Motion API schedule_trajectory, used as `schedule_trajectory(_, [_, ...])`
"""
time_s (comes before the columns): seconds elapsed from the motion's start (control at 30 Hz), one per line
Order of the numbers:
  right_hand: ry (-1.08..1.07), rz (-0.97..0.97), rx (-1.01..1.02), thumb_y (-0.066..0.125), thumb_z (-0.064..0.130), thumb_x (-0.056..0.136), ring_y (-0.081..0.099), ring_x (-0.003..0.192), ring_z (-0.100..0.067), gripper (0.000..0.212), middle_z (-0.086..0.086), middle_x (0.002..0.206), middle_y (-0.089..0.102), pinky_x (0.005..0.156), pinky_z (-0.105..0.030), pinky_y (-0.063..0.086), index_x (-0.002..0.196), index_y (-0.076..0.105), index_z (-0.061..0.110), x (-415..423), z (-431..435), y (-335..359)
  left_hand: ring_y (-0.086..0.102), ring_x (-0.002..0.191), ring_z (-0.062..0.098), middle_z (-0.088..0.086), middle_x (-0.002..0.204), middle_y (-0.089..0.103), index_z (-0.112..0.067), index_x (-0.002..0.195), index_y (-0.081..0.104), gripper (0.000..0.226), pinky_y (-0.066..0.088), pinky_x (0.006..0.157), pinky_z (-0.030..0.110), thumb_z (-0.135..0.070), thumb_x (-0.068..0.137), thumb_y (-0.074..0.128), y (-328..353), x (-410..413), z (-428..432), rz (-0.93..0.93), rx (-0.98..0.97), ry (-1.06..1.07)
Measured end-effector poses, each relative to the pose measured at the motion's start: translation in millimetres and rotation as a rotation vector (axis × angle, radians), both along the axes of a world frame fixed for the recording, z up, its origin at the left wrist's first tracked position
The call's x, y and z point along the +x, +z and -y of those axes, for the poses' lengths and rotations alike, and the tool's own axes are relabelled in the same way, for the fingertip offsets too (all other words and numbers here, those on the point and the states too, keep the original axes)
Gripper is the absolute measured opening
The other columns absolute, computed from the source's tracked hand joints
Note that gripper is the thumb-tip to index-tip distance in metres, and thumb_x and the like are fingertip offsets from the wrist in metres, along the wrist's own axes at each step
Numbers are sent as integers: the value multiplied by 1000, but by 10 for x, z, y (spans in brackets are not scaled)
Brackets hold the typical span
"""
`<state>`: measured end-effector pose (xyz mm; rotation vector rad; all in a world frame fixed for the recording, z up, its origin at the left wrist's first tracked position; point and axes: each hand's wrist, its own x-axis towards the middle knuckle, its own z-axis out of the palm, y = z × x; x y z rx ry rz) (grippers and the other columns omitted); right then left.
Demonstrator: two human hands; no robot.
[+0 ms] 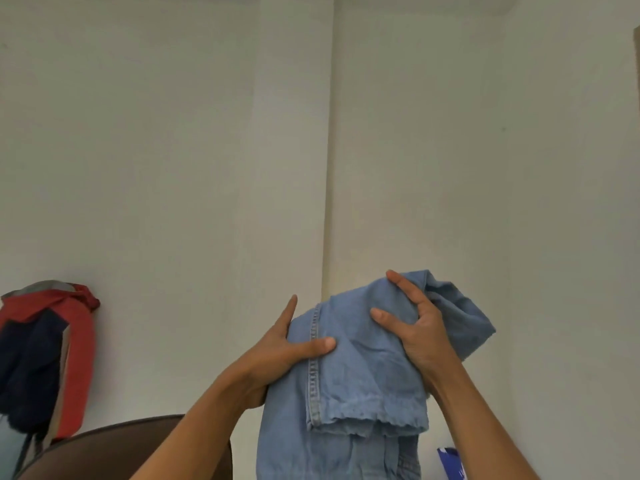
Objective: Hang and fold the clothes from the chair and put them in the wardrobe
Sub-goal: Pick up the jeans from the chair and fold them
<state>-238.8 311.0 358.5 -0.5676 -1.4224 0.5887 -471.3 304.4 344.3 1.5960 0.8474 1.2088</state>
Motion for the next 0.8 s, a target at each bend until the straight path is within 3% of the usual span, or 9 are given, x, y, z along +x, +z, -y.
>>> schedule_trajectory(0.13, [-59,47,-28,83,20,75,61,115,-7,58,12,132,58,93,-34,56,125,62,41,35,-2,31,67,107,12,-10,131,54,-42,157,17,135,60,80,31,-26,51,100,-33,37,-39,31,62,48])
schedule_trajectory(0.2, [-38,46,-110,83,19,77,64,112,-13,62,4,135,56,87,-34,59,129,59,39,69,38,100,66,103,7,-11,127,55,-38,155,23,129,59,71,23,-22,52,99,-9,59,-66,60,134,136])
schedule_trajectory(0.3, [263,-24,-244,84,15,74,66,115,-23,94,0,141,51,84,-42,59,147,35,47,163,151,20,62,99,0,-8,134,53,-34,156,25,123,55,62,14,-19,56,95,42,52,-124,168,203,209])
schedule_trajectory(0.37, [288,21,-261,85,11,73,64,118,-20,107,7,143,51,86,-41,58,149,22,53,147,207,-174,63,102,1,-5,140,52,-34,156,24,126,55,65,14,-24,54,96,60,35,-159,211,238,238])
schedule_trajectory(0.53, [0,65,-199,74,7,84,66,115,-19,92,-2,133,62,94,-48,55,149,26,50,100,46,-336,54,127,20,3,150,44,-38,157,14,140,50,101,38,-35,47,101,-5,59,-317,93,248,351])
schedule_trajectory(0.63, [-126,140,-246,79,18,82,66,113,-18,82,-4,132,62,94,-46,56,147,35,43,171,-90,-413,54,119,17,-5,134,46,-41,156,11,142,49,101,40,-40,46,100,-161,95,-446,66,254,386])
schedule_trajectory(0.7, [-219,180,-282,82,26,80,63,118,-19,77,-2,135,59,98,-47,54,141,41,47,252,-176,-521,56,115,13,-11,128,45,-41,156,16,136,51,97,36,-33,49,100,-293,127,-538,58,226,286])
schedule_trajectory(0.8, [-298,211,-352,79,25,83,60,120,-19,76,-3,138,55,99,-46,53,143,37,44,418,-234,-701,54,124,14,-16,139,37,-48,154,18,127,55,96,34,-24,58,97,-519,165,-711,-87,195,60])
